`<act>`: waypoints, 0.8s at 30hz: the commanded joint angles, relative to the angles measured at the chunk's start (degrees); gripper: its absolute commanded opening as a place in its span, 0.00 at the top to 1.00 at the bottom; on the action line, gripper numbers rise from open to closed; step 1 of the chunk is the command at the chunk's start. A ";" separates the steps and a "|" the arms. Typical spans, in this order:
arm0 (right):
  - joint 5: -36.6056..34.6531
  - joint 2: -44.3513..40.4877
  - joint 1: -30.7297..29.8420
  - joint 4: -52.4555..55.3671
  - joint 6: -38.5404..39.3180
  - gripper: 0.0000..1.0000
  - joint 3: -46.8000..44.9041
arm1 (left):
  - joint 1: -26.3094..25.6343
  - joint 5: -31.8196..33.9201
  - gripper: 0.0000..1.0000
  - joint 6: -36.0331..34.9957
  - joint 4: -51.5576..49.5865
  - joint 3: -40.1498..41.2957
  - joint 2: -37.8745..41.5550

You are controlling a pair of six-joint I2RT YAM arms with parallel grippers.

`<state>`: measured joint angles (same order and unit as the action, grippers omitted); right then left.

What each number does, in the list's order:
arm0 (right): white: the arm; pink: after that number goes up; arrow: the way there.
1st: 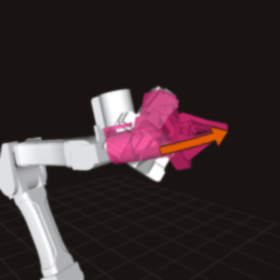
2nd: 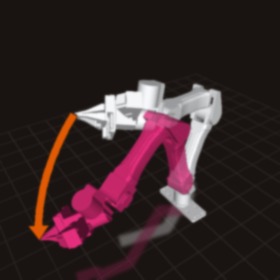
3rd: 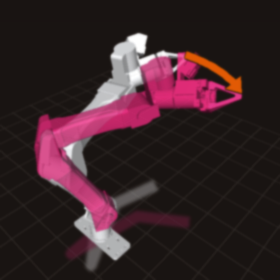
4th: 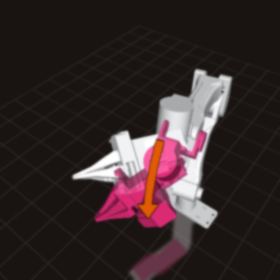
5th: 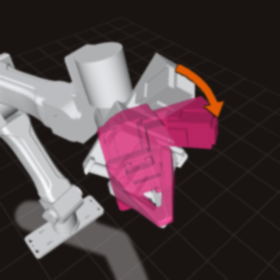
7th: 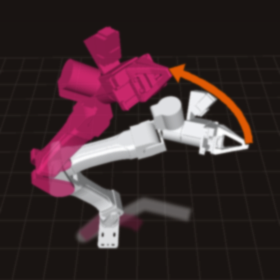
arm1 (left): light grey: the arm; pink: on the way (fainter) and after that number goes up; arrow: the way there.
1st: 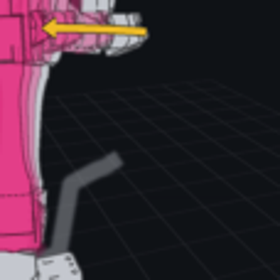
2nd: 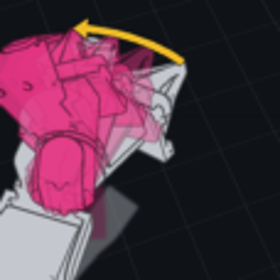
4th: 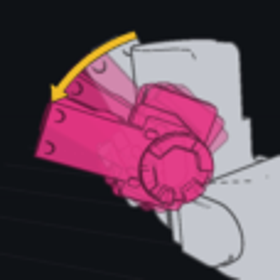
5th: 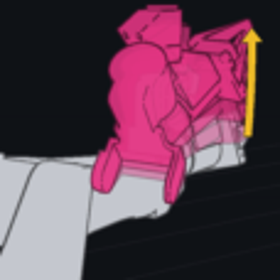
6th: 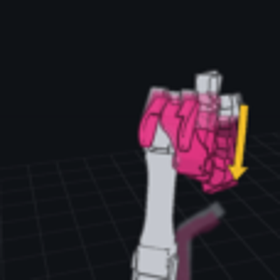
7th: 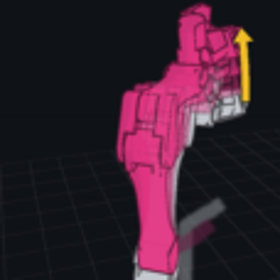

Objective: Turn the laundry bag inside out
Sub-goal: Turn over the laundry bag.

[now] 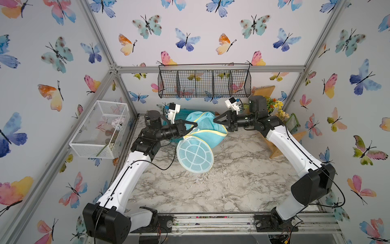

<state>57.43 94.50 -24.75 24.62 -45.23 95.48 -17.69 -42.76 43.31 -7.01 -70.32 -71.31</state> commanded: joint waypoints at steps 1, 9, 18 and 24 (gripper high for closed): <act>-10.22 0.21 -0.21 9.16 -4.56 0.14 1.14 | -3.43 21.60 1.00 -8.44 -9.16 -1.30 0.95; -16.34 1.23 -2.63 6.96 -16.39 0.11 -7.78 | -17.04 45.09 1.00 -11.81 -5.57 -0.62 0.92; -16.01 2.68 -4.16 -2.81 -22.84 0.08 -13.47 | -21.20 51.78 1.00 -12.72 -4.16 -2.05 2.27; -8.31 -0.43 -4.69 -52.96 -49.46 0.09 -32.27 | -21.09 54.68 1.00 -12.25 2.99 1.04 5.01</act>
<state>45.15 95.48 -28.97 -0.51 -79.72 67.40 -38.81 7.68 31.24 -11.31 -70.39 -69.47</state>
